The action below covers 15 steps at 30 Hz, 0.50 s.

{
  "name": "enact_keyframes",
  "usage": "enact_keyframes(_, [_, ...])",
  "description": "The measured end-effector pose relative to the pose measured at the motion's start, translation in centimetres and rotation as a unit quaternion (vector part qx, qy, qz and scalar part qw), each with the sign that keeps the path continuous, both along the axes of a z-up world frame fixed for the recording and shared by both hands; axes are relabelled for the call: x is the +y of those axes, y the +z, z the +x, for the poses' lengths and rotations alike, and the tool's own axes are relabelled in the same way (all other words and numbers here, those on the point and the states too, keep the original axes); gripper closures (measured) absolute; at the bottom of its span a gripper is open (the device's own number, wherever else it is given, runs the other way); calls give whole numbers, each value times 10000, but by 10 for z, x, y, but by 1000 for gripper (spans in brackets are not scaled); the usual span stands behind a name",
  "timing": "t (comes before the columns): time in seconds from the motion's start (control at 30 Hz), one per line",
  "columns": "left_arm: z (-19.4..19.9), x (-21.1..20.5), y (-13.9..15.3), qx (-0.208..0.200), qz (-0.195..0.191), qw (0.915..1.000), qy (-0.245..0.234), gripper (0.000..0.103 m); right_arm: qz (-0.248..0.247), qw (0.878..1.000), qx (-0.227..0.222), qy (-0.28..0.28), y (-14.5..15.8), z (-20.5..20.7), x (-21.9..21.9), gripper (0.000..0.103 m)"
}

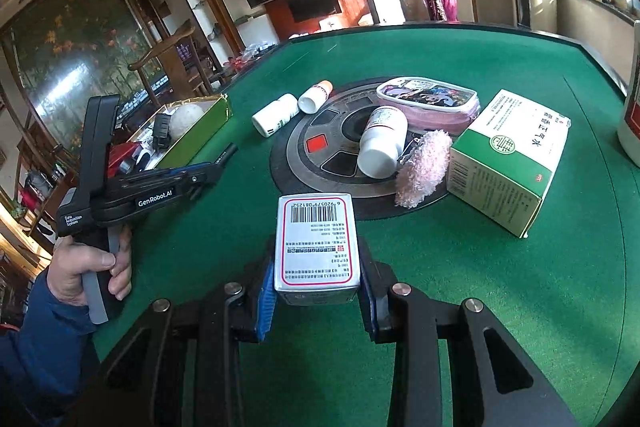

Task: Organize objects
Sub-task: 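Carry the black marker and white box over the tray with both tools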

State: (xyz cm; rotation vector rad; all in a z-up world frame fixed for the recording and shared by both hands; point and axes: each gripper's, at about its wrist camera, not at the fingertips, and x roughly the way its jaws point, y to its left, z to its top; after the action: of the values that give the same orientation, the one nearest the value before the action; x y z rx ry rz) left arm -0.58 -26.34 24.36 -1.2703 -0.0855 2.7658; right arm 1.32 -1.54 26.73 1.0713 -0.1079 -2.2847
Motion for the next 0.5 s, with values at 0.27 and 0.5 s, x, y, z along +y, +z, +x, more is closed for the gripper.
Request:
enact_keyframes(0.27, [6,-1,11,173,166,9997,-6,93,-133,9999,-46,43,1,1,-6,69])
enact_keyframes(0.5, [24,-3,28,451,283,9986,-5,93,-202,9998,-4,93,3,8,-25,69])
